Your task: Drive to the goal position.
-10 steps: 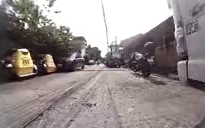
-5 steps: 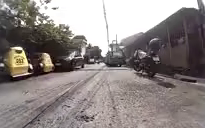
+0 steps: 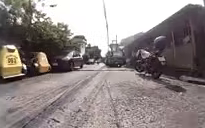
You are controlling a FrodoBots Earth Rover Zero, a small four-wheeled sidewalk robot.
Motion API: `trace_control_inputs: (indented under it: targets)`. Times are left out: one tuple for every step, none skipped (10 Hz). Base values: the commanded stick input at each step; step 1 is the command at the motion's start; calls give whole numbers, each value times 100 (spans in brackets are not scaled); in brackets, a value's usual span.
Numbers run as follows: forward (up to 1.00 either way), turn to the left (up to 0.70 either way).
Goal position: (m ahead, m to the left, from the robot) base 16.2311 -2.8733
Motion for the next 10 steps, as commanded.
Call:
trace_control_inputs:
  targets:
    - [70,0]
    - [70,0]
    - [70,0]
    - [70,0]
    - [70,0]
    - [70,0]
    - [70,0]
    - [70,0]
    - [70,0]
    - [70,0]
